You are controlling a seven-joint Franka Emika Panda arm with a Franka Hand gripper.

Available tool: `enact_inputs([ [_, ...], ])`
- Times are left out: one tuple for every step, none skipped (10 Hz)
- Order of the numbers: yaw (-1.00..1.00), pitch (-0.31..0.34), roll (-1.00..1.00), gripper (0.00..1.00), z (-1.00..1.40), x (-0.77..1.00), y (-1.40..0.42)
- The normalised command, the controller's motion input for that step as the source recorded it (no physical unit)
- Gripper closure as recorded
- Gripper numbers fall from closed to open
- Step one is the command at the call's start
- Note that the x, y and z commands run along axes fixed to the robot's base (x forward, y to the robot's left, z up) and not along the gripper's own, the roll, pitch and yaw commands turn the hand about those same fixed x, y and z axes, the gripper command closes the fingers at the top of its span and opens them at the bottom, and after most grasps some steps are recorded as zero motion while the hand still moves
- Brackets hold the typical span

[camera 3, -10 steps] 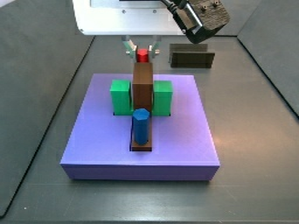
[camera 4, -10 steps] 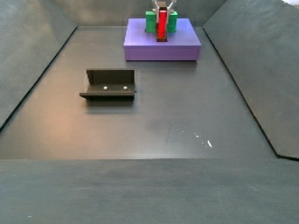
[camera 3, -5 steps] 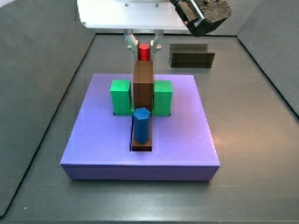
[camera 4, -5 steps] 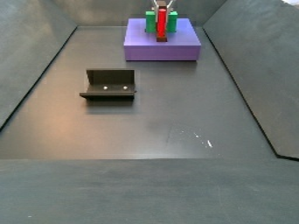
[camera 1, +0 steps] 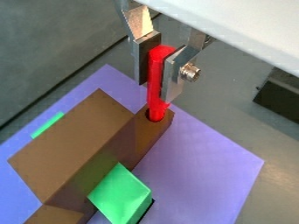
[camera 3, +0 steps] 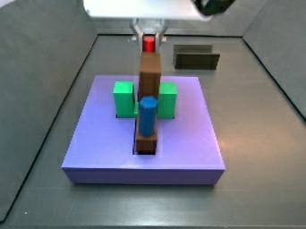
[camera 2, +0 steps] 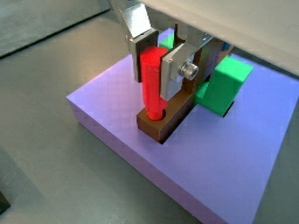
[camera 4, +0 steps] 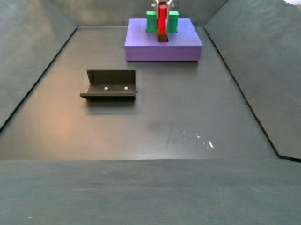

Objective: Pick up the red object. Move up. Place the red object on the fixture. Regrasp the red object. Move to above the board. Insert the red object.
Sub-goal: Insert the red object.

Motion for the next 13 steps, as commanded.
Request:
enact_inputs([
  [0.04, 0.0, -0.03, 1.0, 0.02, 0.0, 0.0],
  [0.08, 0.0, 0.0, 1.0, 0.0, 0.0, 0.0],
  [0.07, 0.0, 0.0, 1.0, 0.0, 0.0, 0.0],
  [0.06, 0.0, 0.01, 1.0, 0.0, 0.0, 0.0],
  [0.07, 0.0, 0.03, 1.0, 0.0, 0.0, -0.02],
  [0.12, 0.003, 0.1, 1.0, -0.03, -0.05, -0.06],
  [0.14, 0.036, 0.15, 1.0, 0.0, -0.15, -0.07],
  [0.19, 0.043, 0.17, 1.0, 0.01, -0.29, -0.03],
  [0.27, 0.053, 0.18, 1.0, 0.05, -0.29, -0.03],
  [0.2, 0.073, 0.18, 1.0, 0.03, -0.14, -0.08],
  [0.04, 0.069, 0.1, 1.0, 0.01, 0.0, -0.12],
  [0.02, 0.05, 0.08, 1.0, 0.01, 0.01, -0.13],
  [0.0, 0.046, 0.06, 1.0, 0.0, 0.13, -0.14],
])
